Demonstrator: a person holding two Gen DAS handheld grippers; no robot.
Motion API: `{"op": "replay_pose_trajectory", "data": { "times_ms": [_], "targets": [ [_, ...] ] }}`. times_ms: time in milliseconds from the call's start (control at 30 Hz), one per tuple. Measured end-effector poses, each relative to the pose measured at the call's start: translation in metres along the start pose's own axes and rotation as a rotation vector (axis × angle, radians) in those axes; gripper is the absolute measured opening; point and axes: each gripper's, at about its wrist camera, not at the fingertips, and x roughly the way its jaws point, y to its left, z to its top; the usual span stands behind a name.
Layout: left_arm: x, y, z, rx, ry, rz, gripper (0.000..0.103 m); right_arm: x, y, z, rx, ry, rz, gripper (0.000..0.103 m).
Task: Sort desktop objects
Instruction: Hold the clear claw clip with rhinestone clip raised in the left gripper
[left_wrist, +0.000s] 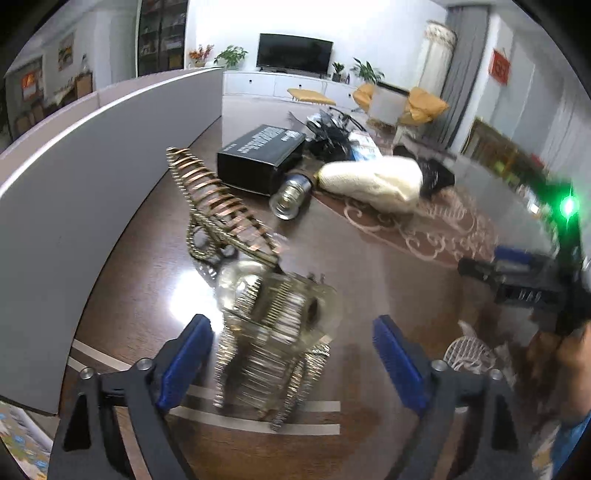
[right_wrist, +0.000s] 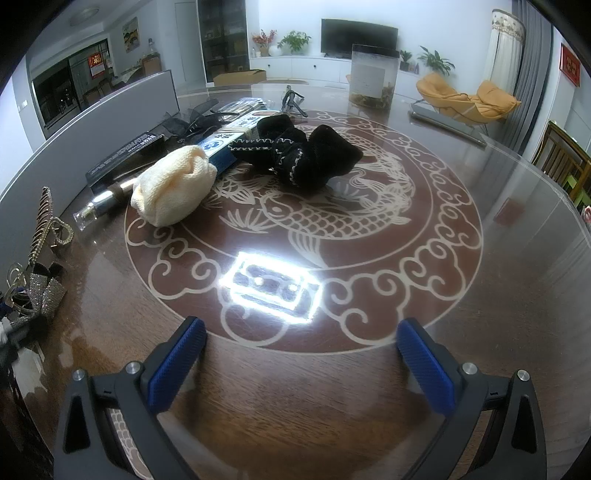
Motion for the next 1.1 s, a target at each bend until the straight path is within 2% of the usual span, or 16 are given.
{"op": "replay_pose_trajectory", "data": {
  "times_ms": [100,267,1100],
  "targets": [
    [0.005,-0.017,-0.006,0.087,0.008,0.071,0.094,0.0,0.0,0.0,0.0,0.0,0.0,0.103],
    [0.008,-0.022,-0.005,0.091,0.001,0.066,0.103,0.0,0.0,0.0,0.0,0.0,0.0,0.103],
    [0.006,-0.022,-0.007,0.094,-0.014,0.062,0.103,0.0,0.0,0.0,0.0,0.0,0.0,0.103]
  ]
}}
